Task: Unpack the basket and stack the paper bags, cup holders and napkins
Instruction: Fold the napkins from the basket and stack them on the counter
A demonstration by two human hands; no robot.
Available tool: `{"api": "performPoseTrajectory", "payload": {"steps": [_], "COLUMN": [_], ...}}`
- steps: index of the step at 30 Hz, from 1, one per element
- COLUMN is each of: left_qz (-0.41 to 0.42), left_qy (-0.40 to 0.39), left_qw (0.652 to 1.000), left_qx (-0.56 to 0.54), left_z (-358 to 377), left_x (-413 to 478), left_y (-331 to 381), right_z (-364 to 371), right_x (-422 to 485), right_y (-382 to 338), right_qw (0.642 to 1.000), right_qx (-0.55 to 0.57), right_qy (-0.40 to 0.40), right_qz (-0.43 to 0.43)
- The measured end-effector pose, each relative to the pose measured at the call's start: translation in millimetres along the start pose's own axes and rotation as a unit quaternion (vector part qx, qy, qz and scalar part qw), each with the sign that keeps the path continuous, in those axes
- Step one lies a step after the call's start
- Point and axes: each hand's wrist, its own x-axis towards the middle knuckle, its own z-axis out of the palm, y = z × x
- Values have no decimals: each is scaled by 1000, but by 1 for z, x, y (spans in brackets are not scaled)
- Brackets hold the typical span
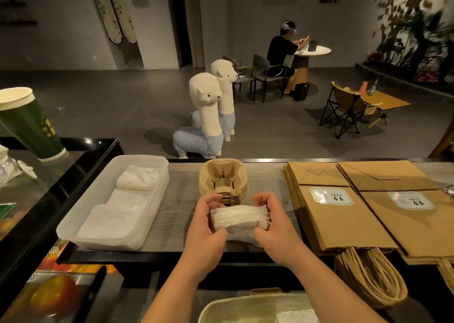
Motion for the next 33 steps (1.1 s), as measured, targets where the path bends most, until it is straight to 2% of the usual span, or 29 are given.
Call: {"api": "performPoseTrajectory", "payload": {"steps": [2,4,6,8,11,13,19,21,23,25,27,30,33], "left_qz": [-10,-7,4,17,16,7,19,12,5,5,10,18,29], "left_qy": [-11,-18,-1,53,152,186,200,202,205,208,212,209,164], "left_qw": [1000,1000,1000,998,988,983,980,979,979,978,977,978,986], "left_qx": [5,-2,-21,-26,-17,-6,0,4,-6,-9,-3,-2,2], "left_z": [-1,2,10,20,32,36,37,37,36,35,35,36,31], "left_x": [-1,-2,-4,-5,-1,3,3,4,5,6,7,7,3], "left_y": [0,2,3,5,7,8,4,5,5,5,6,6,7], "right_z": [2,13,25,35,38,37,27,19,10,4,2,1,-3], "right_x": [-3,-2,1,6,6,5,2,-3,-8,-11,-10,-7,-6], "right_y": [0,-2,-7,-8,-8,-7,-1,1,2,4,5,3,-2], "right_qw": [999,991,979,973,970,971,980,989,998,999,999,999,998], "right_qx": [46,116,134,101,72,59,72,95,52,13,8,-12,-3], "right_qy": [8,71,150,208,234,231,188,115,24,-30,-30,34,59], "right_qz": [7,12,26,25,9,-7,6,-1,18,31,19,-13,-9]}}
